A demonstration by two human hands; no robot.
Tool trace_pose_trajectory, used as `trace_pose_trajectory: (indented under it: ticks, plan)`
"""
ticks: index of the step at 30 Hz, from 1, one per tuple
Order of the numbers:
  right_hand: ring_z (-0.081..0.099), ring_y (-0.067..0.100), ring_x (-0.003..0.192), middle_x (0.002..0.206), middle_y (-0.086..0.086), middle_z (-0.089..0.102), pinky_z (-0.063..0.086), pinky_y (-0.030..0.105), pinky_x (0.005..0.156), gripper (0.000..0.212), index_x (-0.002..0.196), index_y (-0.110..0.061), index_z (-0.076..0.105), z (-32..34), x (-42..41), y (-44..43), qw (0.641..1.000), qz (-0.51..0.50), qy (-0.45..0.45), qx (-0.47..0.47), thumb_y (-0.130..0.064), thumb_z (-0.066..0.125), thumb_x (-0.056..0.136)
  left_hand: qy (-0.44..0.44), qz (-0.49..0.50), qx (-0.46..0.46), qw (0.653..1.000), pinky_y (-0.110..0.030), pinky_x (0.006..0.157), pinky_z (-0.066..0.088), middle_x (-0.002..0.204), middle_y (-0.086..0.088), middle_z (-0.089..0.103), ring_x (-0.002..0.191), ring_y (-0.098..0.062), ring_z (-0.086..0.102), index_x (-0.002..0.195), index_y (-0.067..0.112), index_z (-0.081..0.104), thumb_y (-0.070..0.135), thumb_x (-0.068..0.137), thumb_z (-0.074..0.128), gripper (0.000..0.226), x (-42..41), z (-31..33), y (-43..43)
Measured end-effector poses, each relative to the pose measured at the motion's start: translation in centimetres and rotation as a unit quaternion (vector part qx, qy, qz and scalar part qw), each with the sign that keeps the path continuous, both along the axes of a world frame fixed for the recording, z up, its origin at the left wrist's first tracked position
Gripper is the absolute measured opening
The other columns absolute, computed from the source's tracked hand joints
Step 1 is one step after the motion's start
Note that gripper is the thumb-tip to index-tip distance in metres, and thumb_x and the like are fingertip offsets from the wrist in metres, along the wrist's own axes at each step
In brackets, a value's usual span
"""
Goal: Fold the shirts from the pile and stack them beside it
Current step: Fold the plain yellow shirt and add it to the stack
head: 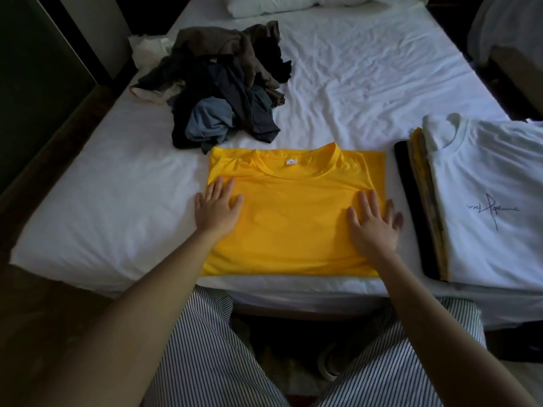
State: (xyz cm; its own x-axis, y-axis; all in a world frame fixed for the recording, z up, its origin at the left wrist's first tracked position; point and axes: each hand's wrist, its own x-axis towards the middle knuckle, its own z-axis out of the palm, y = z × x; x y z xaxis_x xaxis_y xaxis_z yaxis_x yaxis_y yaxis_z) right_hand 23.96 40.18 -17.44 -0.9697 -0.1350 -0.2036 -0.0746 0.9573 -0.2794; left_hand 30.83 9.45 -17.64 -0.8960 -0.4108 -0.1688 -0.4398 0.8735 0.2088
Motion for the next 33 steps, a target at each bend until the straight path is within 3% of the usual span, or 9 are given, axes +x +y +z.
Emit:
trace_pose_trajectory:
  ticks: [4, 7, 10, 14, 17, 19, 22, 26, 33]
  plan:
    - [0.026, 0.035, 0.139, 0.149, 0.015, 0.036, 0.013, 0.050, 0.114, 0.056, 0.139, -0.012, 0.043, 0.8, 3.1, -0.1, 0.983, 0.010, 0.175, -0.061, -0.039, 0.025, 0.094, 0.040, -0.007, -0.032, 0.999, -0.046, 0.115, -0.007, 0.160, -0.001, -0.006, 0.147, -0.018, -0.008, 0.152, 0.029, 0.006, 0.048, 0.100, 0.022, 0.057, -0.6, 0.9, 1.7]
    - [0.054, 0.032, 0.113, 0.121, 0.013, 0.062, 0.037, 0.042, 0.094, 0.037, 0.115, -0.012, 0.063, 0.7, 8.0, -2.3, 0.934, 0.127, 0.290, -0.168, -0.029, 0.043, 0.089, 0.062, -0.173, -0.027, 0.983, -0.041, 0.115, -0.007, 0.160, 0.002, -0.008, 0.146, -0.015, -0.011, 0.151, 0.033, 0.005, 0.044, 0.101, 0.025, 0.055, -2.3, 1.7, 4.6]
    - [0.050, 0.026, 0.117, 0.125, 0.008, 0.061, 0.036, 0.041, 0.095, 0.037, 0.120, -0.017, 0.060, 0.0, 11.5, -4.8, 0.931, 0.151, 0.274, -0.189, -0.030, 0.045, 0.089, 0.003, -0.309, -0.042, 0.950, -0.040, 0.116, -0.007, 0.160, 0.005, -0.010, 0.146, -0.012, -0.011, 0.150, 0.038, 0.002, 0.046, 0.102, 0.021, 0.053, -4.7, 1.3, 7.0]
    - [0.045, 0.028, 0.130, 0.137, 0.007, 0.053, 0.022, 0.044, 0.105, 0.049, 0.127, -0.020, 0.059, -1.6, 12.4, -7.0, 0.964, 0.169, 0.180, -0.099, -0.042, 0.039, 0.088, -0.047, -0.295, -0.042, 0.954, -0.043, 0.116, -0.009, 0.159, 0.005, -0.014, 0.146, -0.015, -0.013, 0.149, 0.043, -0.001, 0.051, 0.100, 0.016, 0.052, -7.6, 0.7, 7.2]
    - [0.048, 0.026, 0.121, 0.124, 0.007, 0.061, 0.033, 0.041, 0.100, 0.040, 0.113, -0.016, 0.064, -1.7, 14.0, -7.6, 0.963, 0.068, 0.134, -0.222, -0.039, 0.044, 0.088, -0.048, -0.290, -0.033, 0.955, -0.046, 0.115, -0.012, 0.158, 0.003, -0.019, 0.145, -0.017, -0.018, 0.150, 0.040, 0.007, 0.057, 0.098, 0.025, 0.058, -9.4, 1.0, 7.1]
    - [0.044, 0.019, 0.110, 0.112, 0.003, 0.052, 0.038, 0.035, 0.095, 0.023, 0.109, -0.015, 0.053, -0.3, 15.5, -8.0, 0.916, -0.124, 0.064, -0.377, -0.030, 0.054, 0.090, -0.039, -0.250, 0.004, 0.967, -0.044, 0.115, -0.012, 0.158, 0.000, -0.019, 0.145, -0.019, -0.019, 0.149, 0.028, 0.010, 0.060, 0.092, 0.039, 0.072, -10.3, 1.4, 7.0]
    - [0.042, 0.017, 0.099, 0.107, 0.003, 0.037, 0.040, 0.031, 0.089, 0.039, 0.111, -0.016, 0.032, 1.1, 16.1, -9.2, 0.748, -0.383, -0.119, -0.530, -0.016, 0.063, 0.088, -0.058, -0.209, 0.021, 0.976, -0.044, 0.115, -0.015, 0.156, -0.005, -0.024, 0.143, -0.021, -0.023, 0.150, 0.019, -0.006, 0.073, 0.076, 0.053, 0.109, -11.9, 2.2, 6.3]
    - [0.044, 0.012, 0.072, 0.085, 0.002, 0.040, 0.042, 0.023, 0.071, 0.046, 0.117, -0.012, 0.030, 1.3, 14.5, -10.8, 0.565, -0.518, -0.176, -0.618, 0.000, 0.062, 0.086, -0.115, -0.234, -0.023, 0.965, -0.046, 0.116, -0.014, 0.160, -0.002, 0.004, 0.146, -0.021, -0.013, 0.144, 0.016, -0.029, 0.082, 0.064, 0.055, 0.134, -14.1, 3.4, 5.8]
    - [0.050, 0.016, 0.071, 0.078, 0.004, 0.050, 0.045, 0.028, 0.073, 0.039, 0.112, -0.013, 0.035, 1.1, 14.0, -13.0, 0.477, -0.545, -0.223, -0.653, -0.001, 0.062, 0.087, -0.128, -0.236, -0.046, 0.962, -0.045, 0.108, 0.017, 0.150, 0.002, 0.037, 0.138, -0.026, 0.028, 0.143, 0.014, 0.022, 0.078, 0.066, 0.060, 0.108, -14.8, 4.2, 6.3]
